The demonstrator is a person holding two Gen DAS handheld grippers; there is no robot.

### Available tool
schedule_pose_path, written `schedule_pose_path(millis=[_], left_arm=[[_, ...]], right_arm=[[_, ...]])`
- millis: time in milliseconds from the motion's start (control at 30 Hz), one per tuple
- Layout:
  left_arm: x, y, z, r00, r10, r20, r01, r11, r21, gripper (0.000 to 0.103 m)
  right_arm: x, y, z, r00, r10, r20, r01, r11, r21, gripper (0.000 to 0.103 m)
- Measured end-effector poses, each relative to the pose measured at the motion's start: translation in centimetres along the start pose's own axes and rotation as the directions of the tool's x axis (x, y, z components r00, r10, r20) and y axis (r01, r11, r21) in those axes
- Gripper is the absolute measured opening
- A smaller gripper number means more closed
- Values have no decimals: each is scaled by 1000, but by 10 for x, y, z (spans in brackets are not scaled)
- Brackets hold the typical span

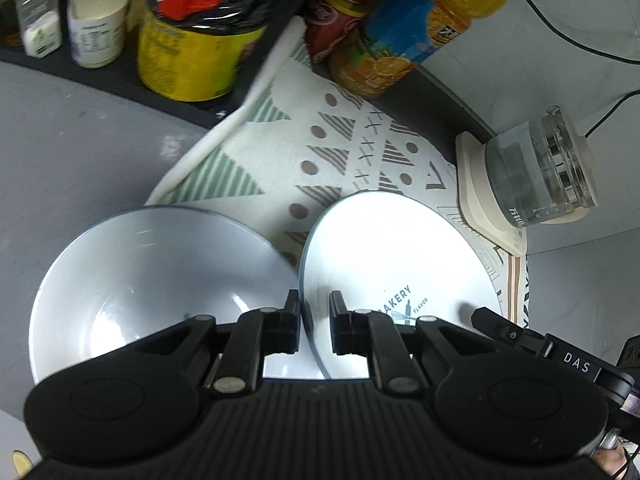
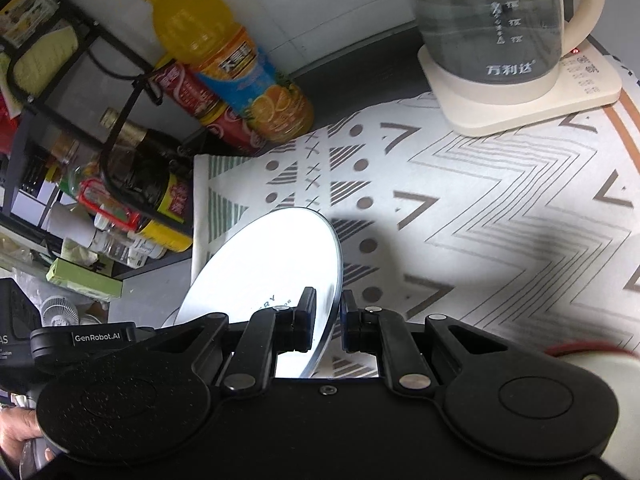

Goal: Organize plates and bowls
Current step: 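Carry the 'BAKERY' plate with both tools toward the plate stack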

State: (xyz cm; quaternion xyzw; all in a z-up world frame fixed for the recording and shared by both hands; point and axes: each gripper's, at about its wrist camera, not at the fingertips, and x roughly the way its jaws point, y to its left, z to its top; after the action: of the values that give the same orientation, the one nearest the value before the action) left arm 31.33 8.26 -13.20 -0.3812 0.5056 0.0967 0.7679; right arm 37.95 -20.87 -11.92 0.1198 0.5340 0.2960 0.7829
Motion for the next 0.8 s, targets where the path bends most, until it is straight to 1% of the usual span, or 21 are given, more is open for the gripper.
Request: schedule_pose_path(millis=[367, 633, 800], left_arm=[[-21, 44, -14, 1000, 4, -5, -4, 1000, -18, 12], [-31, 71, -23, 1000, 10, -22, -11, 1000, -24, 12], [-32, 85, -27, 999, 11, -32, -12, 1000, -24, 12]], right_arm=[[4, 29, -28, 1000, 9, -11, -9, 1000, -6, 13], [9, 53, -43, 1000, -7, -13, 6, 999, -38, 13], [11, 61, -54, 1000, -14, -16, 13, 999, -34, 13]])
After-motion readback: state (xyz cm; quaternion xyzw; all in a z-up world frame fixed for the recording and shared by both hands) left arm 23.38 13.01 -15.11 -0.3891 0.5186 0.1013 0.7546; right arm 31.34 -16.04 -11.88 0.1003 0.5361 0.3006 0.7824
